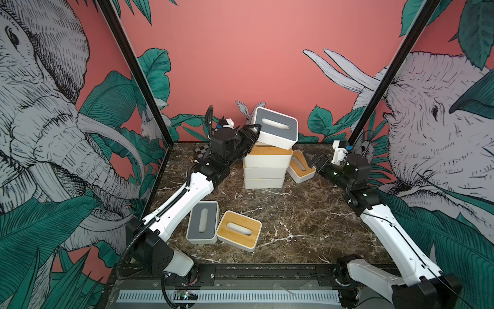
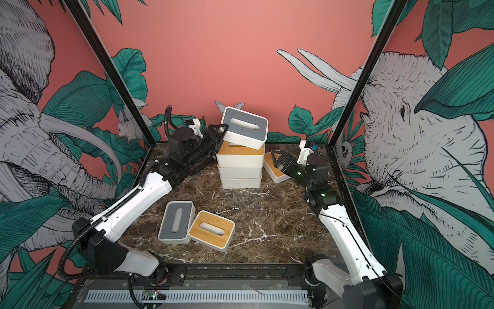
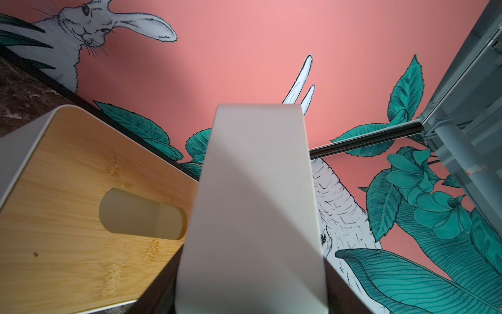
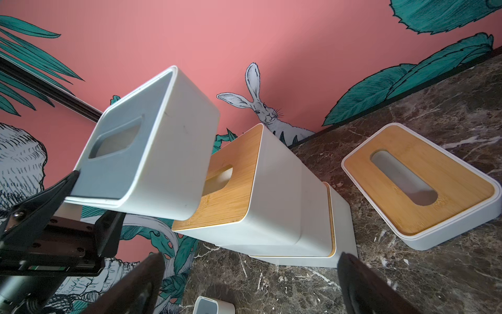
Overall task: Stack the tissue boxes
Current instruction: Place the tissue box at the tissue box.
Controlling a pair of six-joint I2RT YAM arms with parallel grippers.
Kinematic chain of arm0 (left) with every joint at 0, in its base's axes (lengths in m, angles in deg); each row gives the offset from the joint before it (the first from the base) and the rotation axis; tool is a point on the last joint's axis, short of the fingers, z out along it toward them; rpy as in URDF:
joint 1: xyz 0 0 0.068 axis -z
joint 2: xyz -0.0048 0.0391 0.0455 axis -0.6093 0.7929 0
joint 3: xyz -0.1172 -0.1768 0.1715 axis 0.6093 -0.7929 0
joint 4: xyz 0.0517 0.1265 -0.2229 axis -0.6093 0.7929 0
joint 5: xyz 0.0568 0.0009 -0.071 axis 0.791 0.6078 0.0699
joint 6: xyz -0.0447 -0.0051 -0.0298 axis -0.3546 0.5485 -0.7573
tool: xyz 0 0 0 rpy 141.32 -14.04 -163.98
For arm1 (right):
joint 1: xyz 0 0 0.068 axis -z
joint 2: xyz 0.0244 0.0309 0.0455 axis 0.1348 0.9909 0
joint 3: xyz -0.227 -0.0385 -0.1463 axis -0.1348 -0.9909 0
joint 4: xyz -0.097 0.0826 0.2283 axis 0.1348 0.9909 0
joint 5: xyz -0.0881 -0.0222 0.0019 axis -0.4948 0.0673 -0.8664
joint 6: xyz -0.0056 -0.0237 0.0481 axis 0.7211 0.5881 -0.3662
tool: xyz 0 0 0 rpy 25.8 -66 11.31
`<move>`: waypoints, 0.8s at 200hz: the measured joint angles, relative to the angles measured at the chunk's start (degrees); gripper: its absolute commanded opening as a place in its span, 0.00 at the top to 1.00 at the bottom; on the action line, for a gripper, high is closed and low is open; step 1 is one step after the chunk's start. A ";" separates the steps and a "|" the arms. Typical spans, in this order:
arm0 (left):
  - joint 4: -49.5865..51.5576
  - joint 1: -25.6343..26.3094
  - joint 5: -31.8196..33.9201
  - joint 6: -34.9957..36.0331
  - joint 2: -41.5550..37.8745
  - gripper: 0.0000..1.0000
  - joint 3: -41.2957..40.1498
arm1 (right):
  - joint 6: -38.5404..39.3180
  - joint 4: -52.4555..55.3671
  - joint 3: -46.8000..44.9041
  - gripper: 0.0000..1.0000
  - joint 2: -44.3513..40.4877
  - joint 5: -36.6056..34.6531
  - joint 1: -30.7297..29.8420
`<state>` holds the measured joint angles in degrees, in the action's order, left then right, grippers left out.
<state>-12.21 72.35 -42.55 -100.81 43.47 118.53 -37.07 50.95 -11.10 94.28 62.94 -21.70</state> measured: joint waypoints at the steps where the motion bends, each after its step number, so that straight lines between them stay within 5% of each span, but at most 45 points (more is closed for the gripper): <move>1: -0.02 0.00 0.02 0.00 0.04 0.39 0.00 | 0.00 0.02 0.00 0.01 0.00 0.02 0.00; 160: 0.61 0.98 3.50 -0.37 1.55 0.35 -0.61 | -0.28 0.09 0.02 0.01 1.42 1.97 -0.04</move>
<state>-11.60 73.33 -39.05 -101.18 45.02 117.92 -37.36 51.03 -11.08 95.70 64.91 -21.75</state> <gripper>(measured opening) 0.656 0.992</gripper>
